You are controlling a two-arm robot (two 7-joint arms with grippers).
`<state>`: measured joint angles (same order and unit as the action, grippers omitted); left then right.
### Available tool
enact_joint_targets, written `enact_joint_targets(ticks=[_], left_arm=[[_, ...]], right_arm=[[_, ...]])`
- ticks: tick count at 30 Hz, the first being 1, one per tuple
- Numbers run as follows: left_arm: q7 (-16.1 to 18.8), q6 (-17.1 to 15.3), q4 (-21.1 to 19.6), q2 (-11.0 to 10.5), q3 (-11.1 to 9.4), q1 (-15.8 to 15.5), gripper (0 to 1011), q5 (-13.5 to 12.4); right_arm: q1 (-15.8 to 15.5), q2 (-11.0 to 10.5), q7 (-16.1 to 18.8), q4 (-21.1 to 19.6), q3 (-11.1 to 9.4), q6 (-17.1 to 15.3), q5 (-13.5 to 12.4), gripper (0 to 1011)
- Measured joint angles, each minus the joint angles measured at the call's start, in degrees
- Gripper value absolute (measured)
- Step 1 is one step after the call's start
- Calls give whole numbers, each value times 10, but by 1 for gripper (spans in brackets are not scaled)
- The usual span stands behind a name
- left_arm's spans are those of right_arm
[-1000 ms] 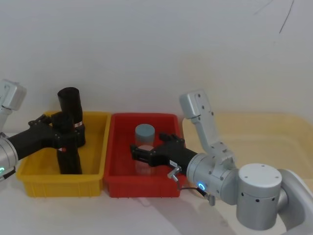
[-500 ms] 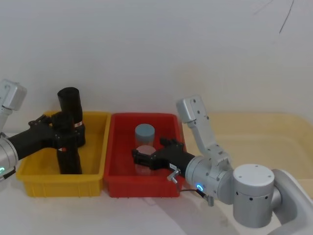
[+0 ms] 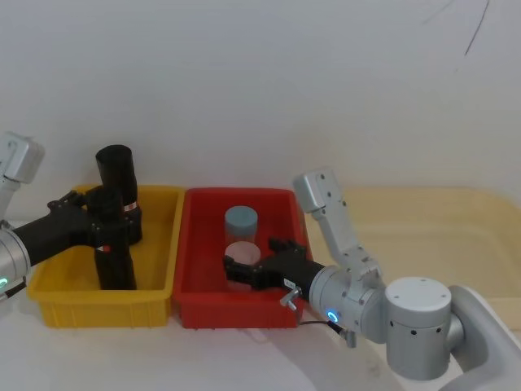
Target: Pick up the garbage bag with the one hand and transfer it to the other hand.
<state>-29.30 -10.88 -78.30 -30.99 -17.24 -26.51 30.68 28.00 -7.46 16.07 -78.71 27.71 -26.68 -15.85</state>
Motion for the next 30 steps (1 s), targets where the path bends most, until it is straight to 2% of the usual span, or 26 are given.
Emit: enact_joint_targets(ticks=[15, 25, 30], left_arm=[[0, 0, 0, 0, 0, 0, 1001, 0], [0, 0, 0, 0, 0, 0, 1001, 0], [0, 0, 0, 0, 0, 0, 907, 0]], right_arm=[[3, 5, 14, 10, 5, 0, -1, 999], [4, 8, 14, 20, 9, 19, 5, 999], [4, 9, 13, 24, 10, 26, 9, 907]])
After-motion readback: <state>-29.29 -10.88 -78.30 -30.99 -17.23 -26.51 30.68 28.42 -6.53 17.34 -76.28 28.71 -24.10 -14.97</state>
